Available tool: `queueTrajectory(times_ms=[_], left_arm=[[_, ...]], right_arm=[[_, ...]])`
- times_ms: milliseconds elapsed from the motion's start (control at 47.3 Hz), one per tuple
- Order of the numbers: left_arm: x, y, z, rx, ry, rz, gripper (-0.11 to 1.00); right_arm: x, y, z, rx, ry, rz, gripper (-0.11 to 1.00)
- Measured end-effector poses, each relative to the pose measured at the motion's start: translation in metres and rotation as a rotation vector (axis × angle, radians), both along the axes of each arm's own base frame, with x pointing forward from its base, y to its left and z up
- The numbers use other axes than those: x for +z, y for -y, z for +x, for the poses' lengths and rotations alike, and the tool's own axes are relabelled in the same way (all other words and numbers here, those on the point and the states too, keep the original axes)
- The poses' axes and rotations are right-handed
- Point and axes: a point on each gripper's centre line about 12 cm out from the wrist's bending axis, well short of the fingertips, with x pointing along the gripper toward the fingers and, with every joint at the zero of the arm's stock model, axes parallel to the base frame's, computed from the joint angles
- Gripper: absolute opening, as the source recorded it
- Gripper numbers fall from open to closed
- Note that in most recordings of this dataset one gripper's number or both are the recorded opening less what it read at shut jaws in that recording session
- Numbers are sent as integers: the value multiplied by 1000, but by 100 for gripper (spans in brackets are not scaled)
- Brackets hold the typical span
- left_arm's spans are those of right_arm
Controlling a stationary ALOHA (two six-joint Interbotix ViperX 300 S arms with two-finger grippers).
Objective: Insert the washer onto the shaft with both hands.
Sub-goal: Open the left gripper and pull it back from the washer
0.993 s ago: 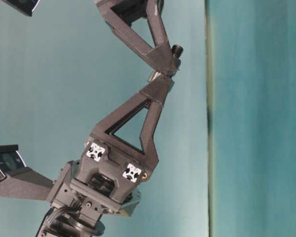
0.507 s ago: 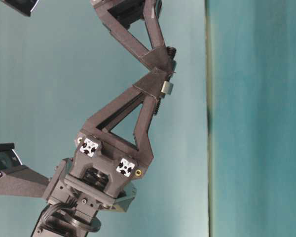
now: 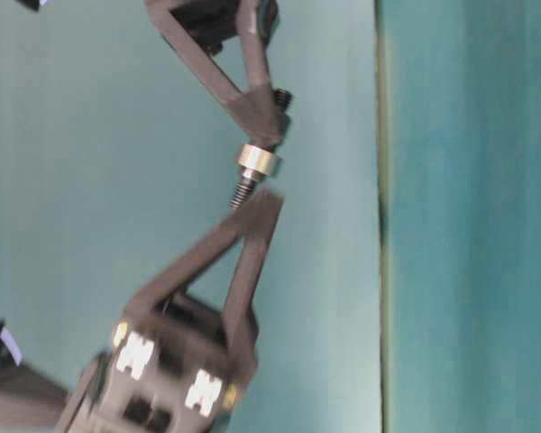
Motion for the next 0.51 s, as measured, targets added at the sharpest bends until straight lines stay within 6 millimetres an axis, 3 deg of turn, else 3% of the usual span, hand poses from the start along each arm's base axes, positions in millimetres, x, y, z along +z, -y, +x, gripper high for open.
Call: queueTrajectory(times_ms=[190,507], left_arm=[[2,0,-12,-2,3,0,83],[-2,1,-15,-2,-38,0,82]], right_arm=[[6,-1,-7,6,73,5,0],[10,-2,-14,16,143,11,0]])
